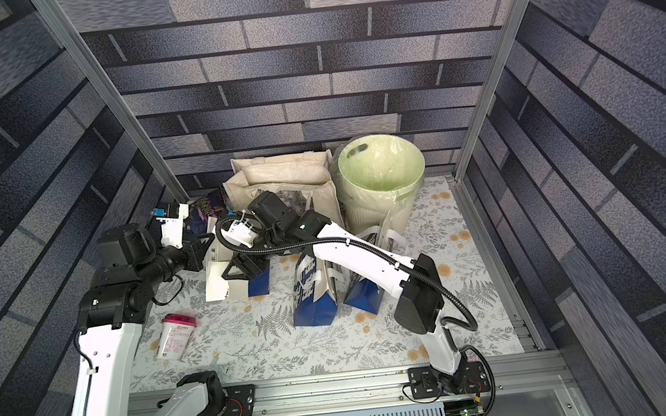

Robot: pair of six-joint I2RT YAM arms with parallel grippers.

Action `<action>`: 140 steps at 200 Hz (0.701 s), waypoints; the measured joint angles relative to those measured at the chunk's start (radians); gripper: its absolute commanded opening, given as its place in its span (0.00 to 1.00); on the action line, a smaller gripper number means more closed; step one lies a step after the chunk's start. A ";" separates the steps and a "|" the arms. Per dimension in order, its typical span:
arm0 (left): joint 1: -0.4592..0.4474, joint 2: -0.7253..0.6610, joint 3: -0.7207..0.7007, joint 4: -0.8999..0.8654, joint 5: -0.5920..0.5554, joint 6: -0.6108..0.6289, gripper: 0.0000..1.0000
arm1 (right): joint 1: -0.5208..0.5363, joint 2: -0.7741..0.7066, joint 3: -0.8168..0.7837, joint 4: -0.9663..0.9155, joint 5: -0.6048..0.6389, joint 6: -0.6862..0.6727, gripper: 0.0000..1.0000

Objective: Shred takeout receipts and throw away
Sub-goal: Tear off the takeout receipt from the takeout bag.

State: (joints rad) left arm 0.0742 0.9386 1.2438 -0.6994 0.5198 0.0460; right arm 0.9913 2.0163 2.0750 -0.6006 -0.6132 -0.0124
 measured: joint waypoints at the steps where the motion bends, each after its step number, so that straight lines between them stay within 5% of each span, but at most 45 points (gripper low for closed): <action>1: 0.000 -0.001 0.000 0.000 0.002 0.000 0.00 | 0.000 0.002 0.002 -0.001 -0.003 0.000 0.71; 35: 0.000 -0.008 0.000 -0.001 0.027 0.000 0.00 | -0.006 0.015 0.027 0.006 -0.089 0.034 0.70; 140: -0.011 0.023 0.000 0.003 -0.021 -0.001 0.00 | -0.006 0.025 0.030 0.047 -0.192 0.126 0.21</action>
State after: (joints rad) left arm 0.0631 0.9615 1.2438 -0.6960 0.4992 0.0448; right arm 0.9855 2.0411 2.1048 -0.5533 -0.8051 0.1139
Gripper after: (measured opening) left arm 0.059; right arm 0.248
